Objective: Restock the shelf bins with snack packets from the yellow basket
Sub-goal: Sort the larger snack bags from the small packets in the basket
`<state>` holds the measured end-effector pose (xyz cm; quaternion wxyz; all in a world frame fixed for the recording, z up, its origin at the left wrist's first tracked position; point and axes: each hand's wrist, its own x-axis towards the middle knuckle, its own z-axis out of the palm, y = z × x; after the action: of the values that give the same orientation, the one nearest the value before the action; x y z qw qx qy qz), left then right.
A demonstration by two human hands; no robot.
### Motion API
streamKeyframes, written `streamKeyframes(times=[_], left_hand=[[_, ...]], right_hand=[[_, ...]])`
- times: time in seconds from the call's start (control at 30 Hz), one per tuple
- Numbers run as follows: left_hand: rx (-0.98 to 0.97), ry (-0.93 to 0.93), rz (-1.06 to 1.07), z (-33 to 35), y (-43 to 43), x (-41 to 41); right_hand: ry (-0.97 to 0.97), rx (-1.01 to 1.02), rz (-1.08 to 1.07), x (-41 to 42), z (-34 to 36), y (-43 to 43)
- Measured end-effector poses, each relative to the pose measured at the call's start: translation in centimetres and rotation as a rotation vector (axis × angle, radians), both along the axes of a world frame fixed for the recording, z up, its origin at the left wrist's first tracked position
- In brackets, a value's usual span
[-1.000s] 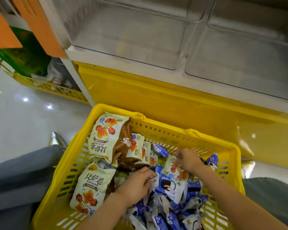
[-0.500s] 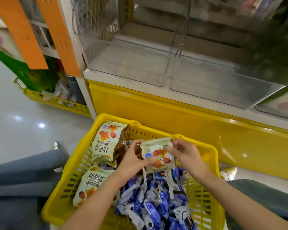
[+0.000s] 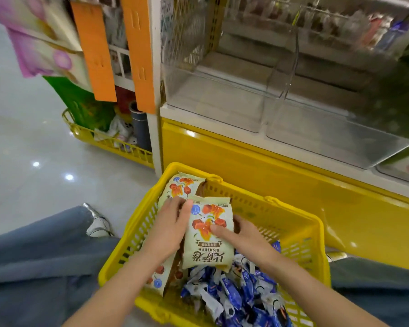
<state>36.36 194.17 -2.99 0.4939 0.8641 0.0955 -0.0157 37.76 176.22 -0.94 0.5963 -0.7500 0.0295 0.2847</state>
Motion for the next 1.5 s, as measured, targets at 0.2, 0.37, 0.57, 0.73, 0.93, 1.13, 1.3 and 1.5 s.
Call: streamKeyframes(times=[0.2, 0.37, 0.57, 0.73, 0.93, 1.13, 1.3, 1.5], left_hand=[[0.371, 0.053, 0.052, -3.9, 8.9, -3.1], [0.107, 0.274, 0.045, -6.2, 9.6, -4.8], [0.247, 0.286, 0.063, -6.1, 9.3, -4.5], [0.603, 0.072, 0.187, -3.8, 7.5, -3.9], [0.398, -0.228, -0.126, -1.4, 0.9, -3.0], [0.449, 0.215, -0.508, -8.0, -5.9, -2.4], [0.530, 0.616, -0.568, -12.5, -7.5, -2.5], [0.613, 0.474, -0.630, -13.5, -6.7, 1.1]], right_hand=[[0.232, -0.011, 0.023, -1.7, -2.8, 5.7], [0.320, -0.117, 0.111, -3.9, -6.3, 9.6], [0.023, -0.459, 0.452, -3.3, -7.4, 9.1], [-0.277, -0.624, 0.434, -3.2, -7.2, 5.0], [-0.318, -0.970, 0.713, -3.3, -8.5, -3.8], [-0.250, -0.940, 0.955, -4.3, -10.3, -6.7], [-0.178, -1.054, 0.619, -3.0, -11.9, -10.7], [-0.212, -0.973, 0.349, -0.3, -13.5, -12.5]])
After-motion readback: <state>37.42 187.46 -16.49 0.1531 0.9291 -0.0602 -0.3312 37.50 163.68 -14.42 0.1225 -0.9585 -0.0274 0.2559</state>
